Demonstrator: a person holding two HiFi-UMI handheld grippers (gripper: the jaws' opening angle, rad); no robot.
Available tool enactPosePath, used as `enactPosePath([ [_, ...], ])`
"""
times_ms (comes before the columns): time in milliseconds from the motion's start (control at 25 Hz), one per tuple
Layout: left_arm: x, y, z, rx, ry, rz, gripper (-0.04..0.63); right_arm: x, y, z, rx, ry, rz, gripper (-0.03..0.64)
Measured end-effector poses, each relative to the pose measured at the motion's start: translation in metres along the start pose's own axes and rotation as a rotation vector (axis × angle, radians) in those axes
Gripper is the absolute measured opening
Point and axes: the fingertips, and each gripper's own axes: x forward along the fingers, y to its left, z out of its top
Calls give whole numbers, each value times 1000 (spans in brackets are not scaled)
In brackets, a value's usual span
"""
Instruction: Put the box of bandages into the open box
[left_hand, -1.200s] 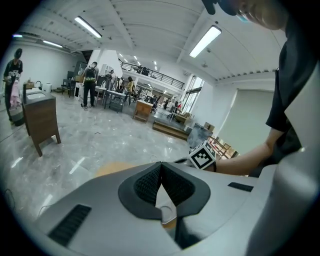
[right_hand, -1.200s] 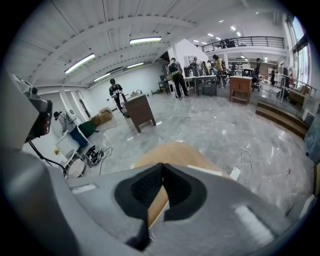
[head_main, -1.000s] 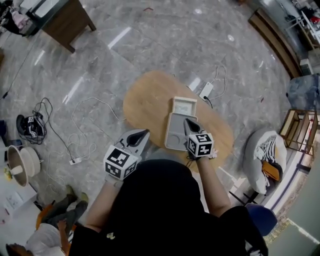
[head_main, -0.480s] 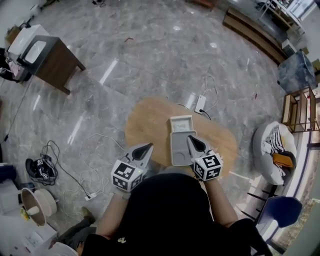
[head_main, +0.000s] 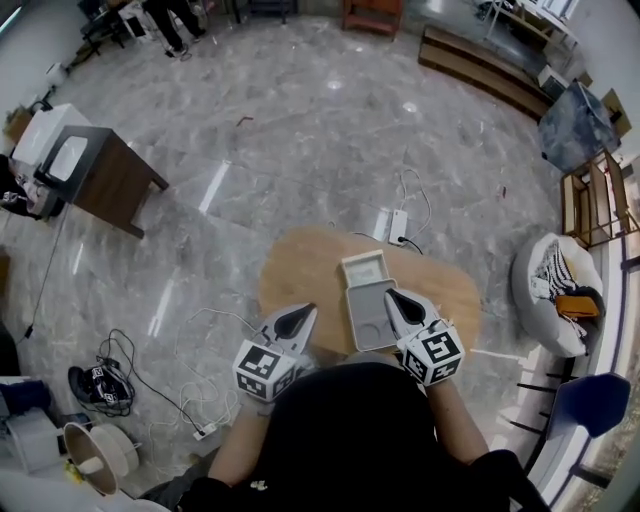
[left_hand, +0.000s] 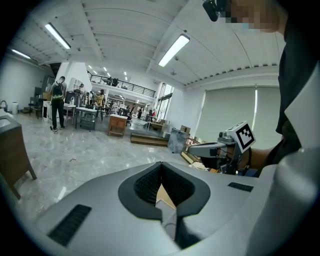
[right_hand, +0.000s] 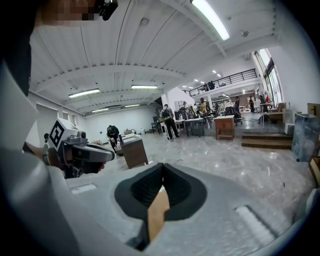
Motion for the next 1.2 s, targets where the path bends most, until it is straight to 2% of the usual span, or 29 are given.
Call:
enactPosePath([
  [320,3,-8,11,16,-18,-40,11,-18,2,14,-7,-46,-28,-2],
  [800,10,-13,12,18,-25,-68,11,-21,-2,7,1,-35,-32,-2],
  [1200,9,-8,16,10,-23,-47,11,-18,-4,6,16,-29,-31,-2],
])
